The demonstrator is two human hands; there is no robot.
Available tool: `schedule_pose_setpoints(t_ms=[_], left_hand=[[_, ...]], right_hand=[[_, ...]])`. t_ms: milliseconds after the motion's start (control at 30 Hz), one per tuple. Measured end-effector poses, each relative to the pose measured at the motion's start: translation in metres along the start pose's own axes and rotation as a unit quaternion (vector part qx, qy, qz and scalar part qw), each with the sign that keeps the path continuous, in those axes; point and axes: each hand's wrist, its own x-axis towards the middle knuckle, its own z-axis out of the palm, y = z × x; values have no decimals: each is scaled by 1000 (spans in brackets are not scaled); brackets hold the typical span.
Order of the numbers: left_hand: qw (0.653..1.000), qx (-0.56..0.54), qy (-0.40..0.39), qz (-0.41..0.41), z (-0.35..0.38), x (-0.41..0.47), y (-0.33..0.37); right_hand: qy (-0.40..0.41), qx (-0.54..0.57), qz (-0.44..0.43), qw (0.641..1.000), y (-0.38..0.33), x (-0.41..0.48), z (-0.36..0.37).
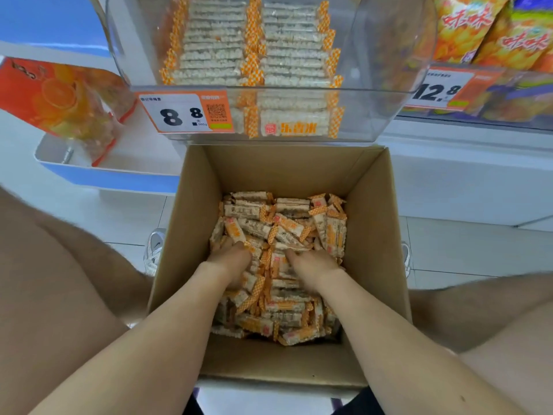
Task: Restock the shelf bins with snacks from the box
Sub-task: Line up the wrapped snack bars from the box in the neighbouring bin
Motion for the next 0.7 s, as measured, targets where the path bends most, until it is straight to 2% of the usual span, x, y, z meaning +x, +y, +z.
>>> schedule_pose_setpoints(t_ms=[100,167,200,267,367,467,600,633,700], left_hand=[[998,-58,16,-3,-7,-3,1],[995,-98,33,-3,-13,-5,3],[991,-127,40,-6,-17,-6,4],[974,-218,53,-20,-26,-9,6],[942,-331,48,-29,-46,-21,8],[916,-395,69,-15,-73,-40,8],[878,-466,106,30,-98,-66,3],[863,-491,110,45,-102,-74,1],[809,-574,101,78,-110,-91,2]], right_hand=[[-8,1,-8,1000,3,0,3],[-1,116,15,993,8,1,-1],[25,202,36,978,11,1,-5],[92,373,73,921,15,-3,-18],[147,499,89,850,24,-16,-41],[186,543,69,816,31,-35,-60],[245,518,30,819,37,-57,-78],[266,505,20,821,37,-62,-82],[290,481,-5,828,35,-70,-88]])
